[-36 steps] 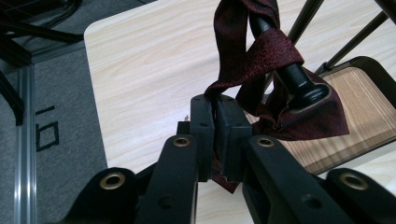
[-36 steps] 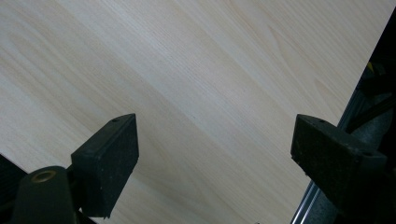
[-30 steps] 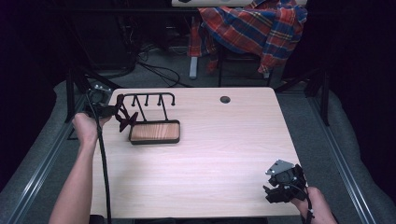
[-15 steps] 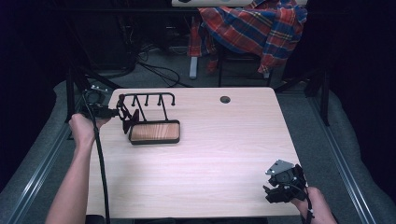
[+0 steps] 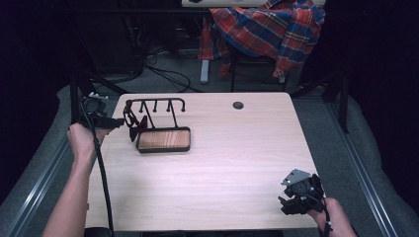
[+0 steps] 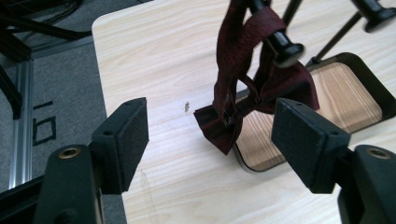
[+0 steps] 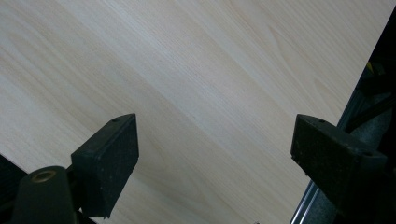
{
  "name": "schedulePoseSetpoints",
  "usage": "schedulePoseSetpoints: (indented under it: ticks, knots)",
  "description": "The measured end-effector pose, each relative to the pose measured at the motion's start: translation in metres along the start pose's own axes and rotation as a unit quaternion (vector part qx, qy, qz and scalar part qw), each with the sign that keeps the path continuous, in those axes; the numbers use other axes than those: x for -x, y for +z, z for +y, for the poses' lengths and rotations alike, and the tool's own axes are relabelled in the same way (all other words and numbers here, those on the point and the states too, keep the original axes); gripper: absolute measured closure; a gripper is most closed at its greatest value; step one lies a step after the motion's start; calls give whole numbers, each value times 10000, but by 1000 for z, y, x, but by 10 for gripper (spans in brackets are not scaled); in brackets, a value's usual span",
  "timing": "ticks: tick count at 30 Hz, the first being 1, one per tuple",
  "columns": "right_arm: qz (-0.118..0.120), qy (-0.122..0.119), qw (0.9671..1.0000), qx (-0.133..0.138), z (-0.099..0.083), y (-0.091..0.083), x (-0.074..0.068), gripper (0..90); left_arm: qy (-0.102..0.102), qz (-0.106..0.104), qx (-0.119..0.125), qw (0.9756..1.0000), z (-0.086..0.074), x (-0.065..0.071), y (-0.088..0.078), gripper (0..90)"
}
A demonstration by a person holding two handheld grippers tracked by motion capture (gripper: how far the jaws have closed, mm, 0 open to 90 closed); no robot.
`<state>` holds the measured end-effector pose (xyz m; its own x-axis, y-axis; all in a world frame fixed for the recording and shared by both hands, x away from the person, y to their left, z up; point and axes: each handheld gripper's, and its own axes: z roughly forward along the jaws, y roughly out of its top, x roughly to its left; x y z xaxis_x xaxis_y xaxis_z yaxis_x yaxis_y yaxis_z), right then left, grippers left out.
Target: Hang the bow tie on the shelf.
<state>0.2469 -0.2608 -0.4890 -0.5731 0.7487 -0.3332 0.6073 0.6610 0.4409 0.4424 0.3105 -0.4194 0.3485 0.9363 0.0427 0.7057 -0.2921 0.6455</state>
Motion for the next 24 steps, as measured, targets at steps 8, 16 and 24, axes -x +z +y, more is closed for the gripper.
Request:
schedulePoseSetpoints:
  ticks: [8, 16, 24]
  knots:
    - [-3, 4, 10000, -1, 0, 0, 0, 148, 116, -155, 43, 9998, -11, 6, -14, 227]
    - [-8, -4, 10000, -30, 0, 0, 1, 148, 283, -177, 58, 9994, -23, 16, -27, 165]
    - [-49, 30, 10000, 12, -1, -1, 0, 148, 365, -265, 41, 9990, -35, 28, -34, 148]
